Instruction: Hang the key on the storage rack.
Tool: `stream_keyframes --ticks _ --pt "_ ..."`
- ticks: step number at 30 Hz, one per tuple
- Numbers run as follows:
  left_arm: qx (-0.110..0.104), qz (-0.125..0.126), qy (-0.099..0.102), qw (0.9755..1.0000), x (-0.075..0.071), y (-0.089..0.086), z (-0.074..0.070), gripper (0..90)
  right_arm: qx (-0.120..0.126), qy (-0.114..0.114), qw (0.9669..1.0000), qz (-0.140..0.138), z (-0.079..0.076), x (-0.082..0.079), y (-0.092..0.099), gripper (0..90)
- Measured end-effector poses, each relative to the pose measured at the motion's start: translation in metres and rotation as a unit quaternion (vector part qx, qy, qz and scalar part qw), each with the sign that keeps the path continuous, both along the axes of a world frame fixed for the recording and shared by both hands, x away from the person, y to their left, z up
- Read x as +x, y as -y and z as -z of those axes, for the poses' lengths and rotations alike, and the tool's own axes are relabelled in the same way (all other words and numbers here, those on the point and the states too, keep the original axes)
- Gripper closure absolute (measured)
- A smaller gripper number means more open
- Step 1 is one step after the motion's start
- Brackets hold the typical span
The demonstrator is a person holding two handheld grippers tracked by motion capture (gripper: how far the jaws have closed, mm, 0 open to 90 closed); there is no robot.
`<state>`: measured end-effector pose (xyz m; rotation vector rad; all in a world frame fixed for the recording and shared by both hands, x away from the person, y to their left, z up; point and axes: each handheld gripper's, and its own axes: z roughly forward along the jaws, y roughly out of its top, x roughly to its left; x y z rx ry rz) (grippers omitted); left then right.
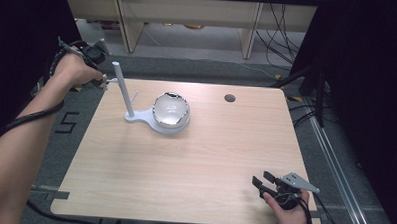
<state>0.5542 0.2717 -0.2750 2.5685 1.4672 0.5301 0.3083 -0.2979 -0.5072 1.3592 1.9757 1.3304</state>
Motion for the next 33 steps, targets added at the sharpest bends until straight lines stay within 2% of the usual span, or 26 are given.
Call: stream_keyframes --ticks 1,2,4,5,6,7,8,9,11,13,17,18,19,22,23,26,28,29,30,31,32,33 --pt "-0.005 0.002 0.002 1.0 0.002 0.0 0.0 86.7 0.01 -0.002 0.9999 0.01 0.002 0.0 -0.003 46.1" --pt "-0.004 0.005 0.0 1.0 0.002 0.0 0.0 86.6 0.016 -0.016 0.9997 0.011 0.001 -0.001 -0.004 46.1" --pt "-0.007 0.01 -0.002 0.9999 0.005 -0.001 -0.001 86.6 0.021 -0.008 0.9997 0.013 0.002 -0.001 -0.004 46.1" --pt "-0.007 0.012 -0.012 0.9998 0.007 -0.001 -0.003 86.6 0.023 -0.006 0.9996 0.012 0.002 -0.001 -0.004 46.0" --pt "-0.005 0.016 -0.011 0.9998 0.008 -0.001 -0.003 86.5 0.024 -0.009 0.9996 0.012 0.002 -0.001 -0.005 46.0" --pt "-0.001 0.019 -0.018 0.9997 0.009 -0.001 -0.004 86.5 0.021 -0.006 0.9997 0.008 0.002 0.0 -0.004 46.0" --pt "-0.007 0.016 -0.021 0.9996 0.01 0.0 -0.004 86.5 0.009 -0.001 0.9999 0.007 0.003 0.002 -0.002 46.0" --pt "-0.005 0.018 -0.024 0.9995 0.012 0.0 -0.005 86.4 0.006 -0.006 1.0 0.002 0.002 0.001 -0.001 46.0" --pt "0.001 0.023 -0.026 0.9994 0.014 0.002 -0.006 86.3 0.008 -0.007 0.9999 -0.002 0.002 0.001 -0.001 46.0" --pt "0.001 0.019 -0.028 0.9994 0.015 0.004 -0.007 86.2 0.004 -0.007 1.0 0.006 0.002 0.001 -0.001 46.0" --pt "-0.002 0.017 -0.025 0.9995 0.016 0.005 -0.006 85.1 0.008 -0.008 0.9999 -0.002 0.002 0.001 -0.001 46.0" --pt "-0.004 0.014 -0.015 0.9998 0.018 0.004 -0.007 83.3 0.013 -0.014 0.9998 0.005 0.002 -0.001 -0.002 46.0" --pt "-0.012 0.011 -0.004 0.9999 0.018 0.003 -0.007 81.4 0.004 -0.008 1.0 0.001 0.002 0.0 -0.001 46.0" --pt "-0.011 0.012 0.002 0.9999 0.017 0.001 -0.012 77.1 0.008 -0.003 1.0 0.0 0.002 0.0 -0.001 46.0" --pt "-0.014 0.02 0.012 0.9996 0.016 -0.001 -0.016 74.6 0.008 -0.007 0.9999 0.004 0.002 0.0 -0.001 46.0" --pt "-0.041 0.018 0.039 0.9982 0.009 -0.006 -0.022 64.8 0.006 -0.006 0.9999 0.007 0.002 0.0 -0.001 45.9" --pt "-0.058 0.014 0.059 0.9965 0.0 -0.009 -0.025 62.4 0.001 -0.004 1.0 0.004 0.002 0.0 -0.001 45.9" --pt "-0.058 0.014 0.059 0.9965 0.0 -0.009 -0.025 60.7 0.001 -0.004 1.0 0.004 0.002 0.0 -0.001 45.9" --pt "-0.081 0.022 0.07 0.994 -0.008 -0.015 -0.026 57.9 0.009 -0.002 1.0 0.004 0.002 0.0 -0.002 45.9" --pt "-0.081 0.022 0.07 0.994 -0.008 -0.015 -0.026 57.0 0.012 0.003 0.9999 0.0 0.001 -0.001 -0.002 46.0" --pt "-0.106 0.017 0.085 0.9906 -0.017 -0.021 -0.027 56.9 0.025 -0.016 0.9995 0.009 0.0 -0.004 -0.006 45.9" --pt "-0.119 0.014 0.087 0.989 -0.021 -0.024 -0.026 56.9 0.024 -0.013 0.9996 0.008 0.0 -0.004 -0.006 46.0"
